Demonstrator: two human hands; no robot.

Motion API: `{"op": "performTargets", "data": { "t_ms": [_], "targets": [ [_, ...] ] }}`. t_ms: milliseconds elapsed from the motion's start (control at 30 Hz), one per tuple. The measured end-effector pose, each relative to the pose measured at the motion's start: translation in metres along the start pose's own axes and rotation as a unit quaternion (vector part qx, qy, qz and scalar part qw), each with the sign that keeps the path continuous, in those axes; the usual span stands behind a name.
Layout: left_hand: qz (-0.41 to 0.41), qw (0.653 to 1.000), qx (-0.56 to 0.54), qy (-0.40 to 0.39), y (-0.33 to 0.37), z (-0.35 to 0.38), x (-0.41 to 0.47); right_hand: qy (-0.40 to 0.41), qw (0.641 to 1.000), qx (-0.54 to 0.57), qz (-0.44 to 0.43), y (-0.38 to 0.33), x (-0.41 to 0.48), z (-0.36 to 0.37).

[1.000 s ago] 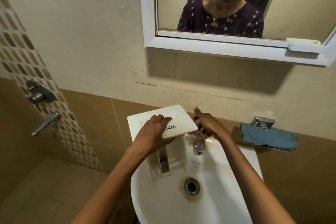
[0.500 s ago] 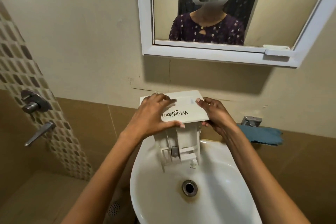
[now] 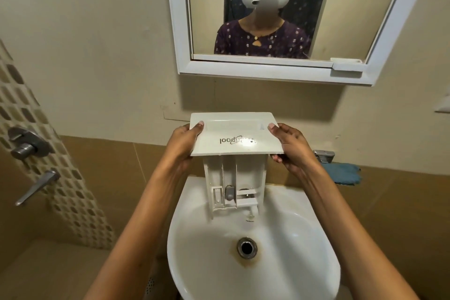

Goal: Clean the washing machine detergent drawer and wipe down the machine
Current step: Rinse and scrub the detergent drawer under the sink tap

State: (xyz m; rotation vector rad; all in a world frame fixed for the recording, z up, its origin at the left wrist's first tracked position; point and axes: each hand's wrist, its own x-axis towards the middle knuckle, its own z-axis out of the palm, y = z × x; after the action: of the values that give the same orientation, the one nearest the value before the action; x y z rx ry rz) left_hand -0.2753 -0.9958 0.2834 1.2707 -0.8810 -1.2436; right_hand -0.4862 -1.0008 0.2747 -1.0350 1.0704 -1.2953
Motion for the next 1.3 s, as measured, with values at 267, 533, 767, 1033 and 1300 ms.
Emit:
{"op": "performTargets", "data": {
  "t_ms": [267, 533, 767, 1033, 1300],
  "targets": [
    [0.006, 1.0, -0.018, 0.0, -0.006, 0.006, 0.007, 0.011, 0.999, 0.019, 0.033, 0.019, 0.001, -0.004],
    [-0.003, 0.999, -0.039, -0.002, -0.017, 0.001, 0.014, 0.021, 0.997, 0.049, 0.056, 0.04, 0.006, -0.006],
    [-0.023, 0.999, -0.021, 0.023, -0.028, 0.0, 0.011, 0.009, 0.997, 0.017, 0.072, 0.054, 0.006, -0.002],
    [-0.011, 0.999, -0.012, 0.035, -0.031, -0.002, 0.007, 0.001, 0.997, 0.021, 0.073, 0.054, 0.007, 0.0],
    [0.034, 0.999, -0.009, 0.037, -0.026, -0.003, 0.003, -0.017, 0.997, 0.034, 0.066, 0.044, 0.005, -0.001]
  ]
}}
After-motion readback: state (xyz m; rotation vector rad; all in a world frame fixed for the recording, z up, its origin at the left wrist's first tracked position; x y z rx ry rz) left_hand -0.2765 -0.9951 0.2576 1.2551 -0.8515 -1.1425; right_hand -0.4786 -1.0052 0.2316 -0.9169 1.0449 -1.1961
